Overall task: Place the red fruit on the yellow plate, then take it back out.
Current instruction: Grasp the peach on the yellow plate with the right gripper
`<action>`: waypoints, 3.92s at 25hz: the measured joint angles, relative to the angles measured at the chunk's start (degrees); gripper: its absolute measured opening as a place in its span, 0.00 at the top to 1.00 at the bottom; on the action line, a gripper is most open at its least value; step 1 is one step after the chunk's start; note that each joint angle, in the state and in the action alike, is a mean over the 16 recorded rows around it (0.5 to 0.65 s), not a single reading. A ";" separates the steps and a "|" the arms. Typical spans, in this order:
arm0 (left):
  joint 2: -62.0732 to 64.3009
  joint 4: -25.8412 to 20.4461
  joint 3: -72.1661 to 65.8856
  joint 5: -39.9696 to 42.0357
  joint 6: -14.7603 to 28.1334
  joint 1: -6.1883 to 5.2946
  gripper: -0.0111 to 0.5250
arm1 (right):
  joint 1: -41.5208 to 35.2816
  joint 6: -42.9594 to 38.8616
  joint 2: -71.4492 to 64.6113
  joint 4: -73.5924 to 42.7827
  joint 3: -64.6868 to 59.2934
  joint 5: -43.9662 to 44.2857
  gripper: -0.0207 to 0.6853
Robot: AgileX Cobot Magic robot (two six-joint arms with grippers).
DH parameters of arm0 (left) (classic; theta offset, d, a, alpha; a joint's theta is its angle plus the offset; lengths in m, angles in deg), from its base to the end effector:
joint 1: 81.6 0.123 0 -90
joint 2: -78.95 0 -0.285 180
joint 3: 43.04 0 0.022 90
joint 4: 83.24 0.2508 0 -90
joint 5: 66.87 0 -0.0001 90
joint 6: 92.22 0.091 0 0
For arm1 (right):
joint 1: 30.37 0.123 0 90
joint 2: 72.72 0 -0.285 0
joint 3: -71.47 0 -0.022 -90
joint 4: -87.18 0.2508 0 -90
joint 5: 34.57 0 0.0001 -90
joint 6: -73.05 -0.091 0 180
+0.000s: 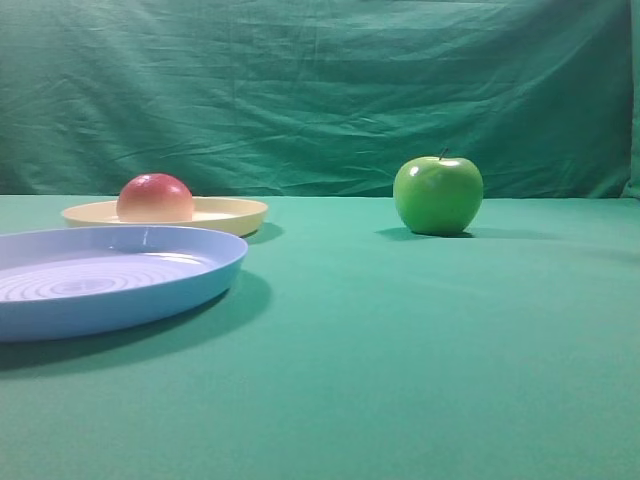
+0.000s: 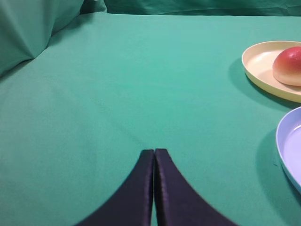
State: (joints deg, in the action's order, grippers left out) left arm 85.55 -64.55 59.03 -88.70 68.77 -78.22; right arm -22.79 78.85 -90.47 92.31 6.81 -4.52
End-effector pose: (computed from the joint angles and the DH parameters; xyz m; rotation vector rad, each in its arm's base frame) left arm 0.0508 0.0139 0.1776 -0.1631 1.8308 0.1318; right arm 0.0573 0.0117 0.2301 -0.1822 1.9539 0.1152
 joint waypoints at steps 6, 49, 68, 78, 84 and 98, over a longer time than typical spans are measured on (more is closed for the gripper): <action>0.00 0.00 0.00 0.00 0.00 0.00 0.98 | 4.55 2.69 -11.79 2.33 12.44 3.71 0.97; 0.00 0.00 0.00 0.00 0.00 0.00 0.98 | 25.99 18.50 -100.07 6.95 93.28 29.36 0.97; 0.00 0.00 0.00 0.00 0.11 0.00 0.98 | 36.59 20.19 -122.18 8.78 110.91 17.23 0.53; 0.00 0.00 0.00 0.00 0.12 0.00 0.98 | 37.05 20.74 -127.54 10.74 111.04 9.02 0.07; 0.00 0.00 0.00 0.00 0.12 0.00 0.98 | 37.05 20.74 -130.28 10.85 111.09 6.56 0.07; 0.00 0.00 0.00 0.00 0.12 0.00 0.98 | 36.04 20.68 -131.77 10.82 111.31 7.23 0.52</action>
State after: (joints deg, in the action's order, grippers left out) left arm 85.55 -64.55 59.03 -88.70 68.89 -78.22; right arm 13.24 99.54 -222.23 103.13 118.12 2.71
